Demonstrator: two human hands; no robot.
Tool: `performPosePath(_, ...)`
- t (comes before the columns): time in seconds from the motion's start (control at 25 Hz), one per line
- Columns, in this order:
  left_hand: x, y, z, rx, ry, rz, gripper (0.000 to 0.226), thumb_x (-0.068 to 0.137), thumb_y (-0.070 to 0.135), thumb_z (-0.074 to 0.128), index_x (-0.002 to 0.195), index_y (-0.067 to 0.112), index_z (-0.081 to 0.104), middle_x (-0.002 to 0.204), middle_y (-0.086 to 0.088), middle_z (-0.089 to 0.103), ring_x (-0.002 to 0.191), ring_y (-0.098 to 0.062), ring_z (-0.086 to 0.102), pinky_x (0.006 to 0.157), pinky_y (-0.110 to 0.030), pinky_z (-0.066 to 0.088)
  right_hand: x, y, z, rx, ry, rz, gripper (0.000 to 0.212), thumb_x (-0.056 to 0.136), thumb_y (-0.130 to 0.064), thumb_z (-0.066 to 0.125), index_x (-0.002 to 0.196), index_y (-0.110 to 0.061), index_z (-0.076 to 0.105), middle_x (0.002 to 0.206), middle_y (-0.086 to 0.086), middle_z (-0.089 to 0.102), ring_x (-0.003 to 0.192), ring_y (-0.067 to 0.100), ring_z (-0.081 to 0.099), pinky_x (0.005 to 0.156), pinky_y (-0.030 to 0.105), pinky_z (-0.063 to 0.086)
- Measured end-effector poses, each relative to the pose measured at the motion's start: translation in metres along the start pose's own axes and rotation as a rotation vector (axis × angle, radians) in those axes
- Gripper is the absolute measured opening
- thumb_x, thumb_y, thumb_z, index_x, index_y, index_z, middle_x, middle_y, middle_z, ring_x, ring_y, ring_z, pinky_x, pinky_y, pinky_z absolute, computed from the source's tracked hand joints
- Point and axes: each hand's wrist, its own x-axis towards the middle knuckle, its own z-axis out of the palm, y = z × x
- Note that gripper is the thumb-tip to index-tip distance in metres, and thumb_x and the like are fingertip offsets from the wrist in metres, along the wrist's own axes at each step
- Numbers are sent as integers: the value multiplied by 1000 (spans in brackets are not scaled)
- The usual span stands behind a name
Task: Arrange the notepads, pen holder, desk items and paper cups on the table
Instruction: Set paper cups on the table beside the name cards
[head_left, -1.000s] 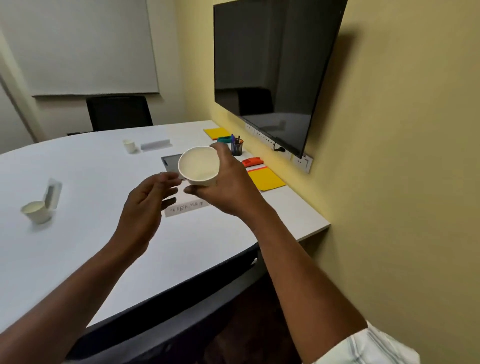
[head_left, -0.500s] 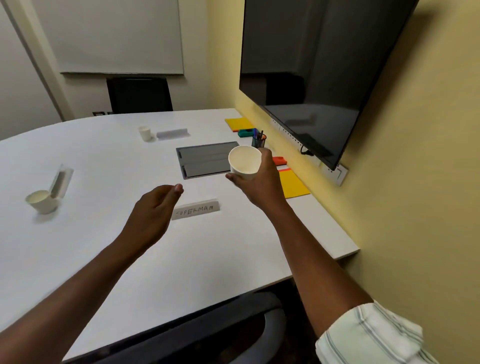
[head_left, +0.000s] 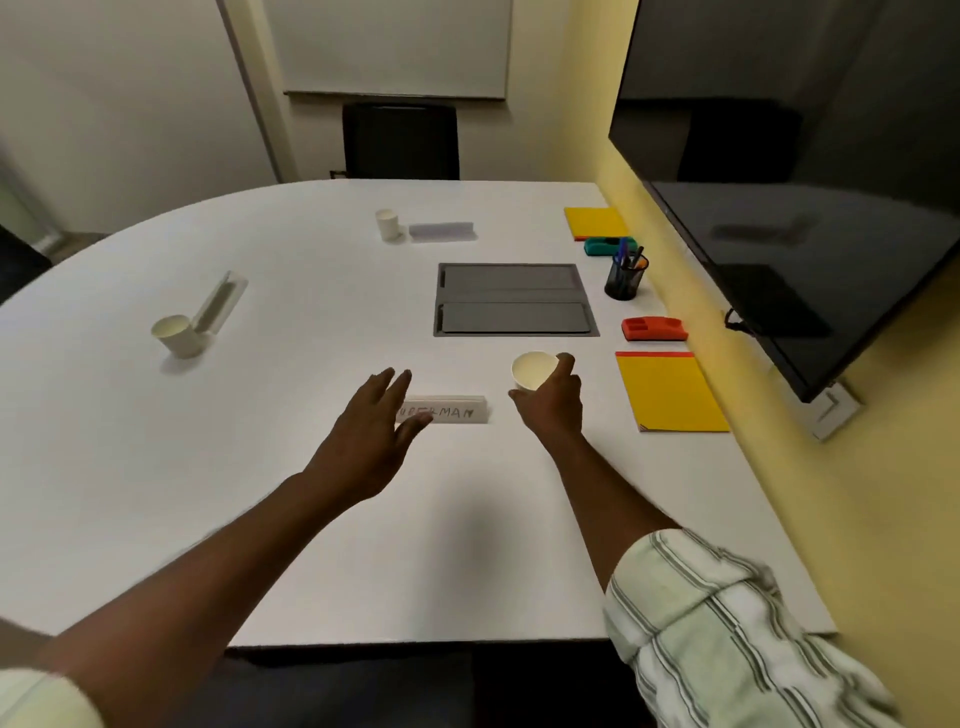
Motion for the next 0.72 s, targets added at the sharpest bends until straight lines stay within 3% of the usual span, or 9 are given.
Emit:
performPosePath(0.12,5,-3,33,22,-4,-72,67,95,44,42,151,17,15,159,-3,15,147,-17,9,116,-27,10,36,31,21,-51,-80,15,78,80,-21,74,140,-19,24,124,18,44,106,40,56,82,38,46)
performPosePath(0.32,4,-7,73,1,-90,-211,72,95,48,38,152,17,6,160,2,11,147,-12,5,116,-25,9,69,62,54,-71,-200,-1,80,82,-18,71,144,-19,21,123,19,45,106,39,56,84,40,47)
performPosePath(0.72,14,-21,88,-16,-97,-333,69,95,49,36,152,19,9,159,4,12,147,-9,5,115,-23,8,100,80,97,-3,-266,73,86,82,-10,70,146,-11,12,135,19,41,121,38,48,98,43,42)
